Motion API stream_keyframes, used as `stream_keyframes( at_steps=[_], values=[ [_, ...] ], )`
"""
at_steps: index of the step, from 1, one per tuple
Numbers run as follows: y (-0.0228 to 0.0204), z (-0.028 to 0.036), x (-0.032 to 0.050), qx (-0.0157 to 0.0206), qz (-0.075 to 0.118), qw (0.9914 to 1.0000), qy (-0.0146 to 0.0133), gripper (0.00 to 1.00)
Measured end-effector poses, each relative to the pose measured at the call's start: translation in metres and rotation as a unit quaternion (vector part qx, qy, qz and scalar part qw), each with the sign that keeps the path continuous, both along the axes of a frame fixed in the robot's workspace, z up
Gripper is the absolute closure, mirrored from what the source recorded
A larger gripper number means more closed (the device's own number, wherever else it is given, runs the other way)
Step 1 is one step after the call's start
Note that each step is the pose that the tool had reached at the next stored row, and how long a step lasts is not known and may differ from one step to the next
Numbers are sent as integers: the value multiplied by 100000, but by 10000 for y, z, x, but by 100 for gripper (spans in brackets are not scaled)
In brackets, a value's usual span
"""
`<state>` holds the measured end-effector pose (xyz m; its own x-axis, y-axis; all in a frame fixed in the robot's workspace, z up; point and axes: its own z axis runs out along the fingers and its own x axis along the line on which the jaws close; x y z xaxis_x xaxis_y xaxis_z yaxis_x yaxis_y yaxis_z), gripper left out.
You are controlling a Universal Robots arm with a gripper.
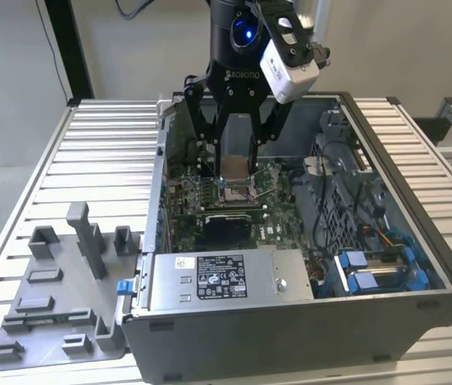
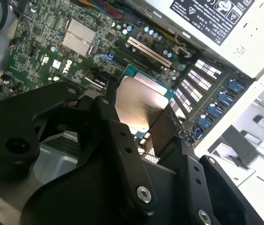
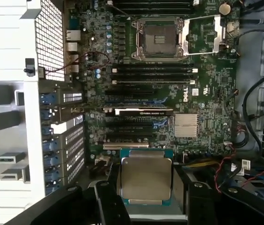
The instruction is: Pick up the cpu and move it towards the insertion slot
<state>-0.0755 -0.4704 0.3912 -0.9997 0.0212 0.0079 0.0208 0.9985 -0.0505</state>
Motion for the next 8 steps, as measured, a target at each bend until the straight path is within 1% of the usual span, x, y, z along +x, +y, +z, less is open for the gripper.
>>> stream_keyframes(
  at_steps=[8],
  values=[
    [0, -1, 5, 4, 0, 100000, -1, 100]
  ],
)
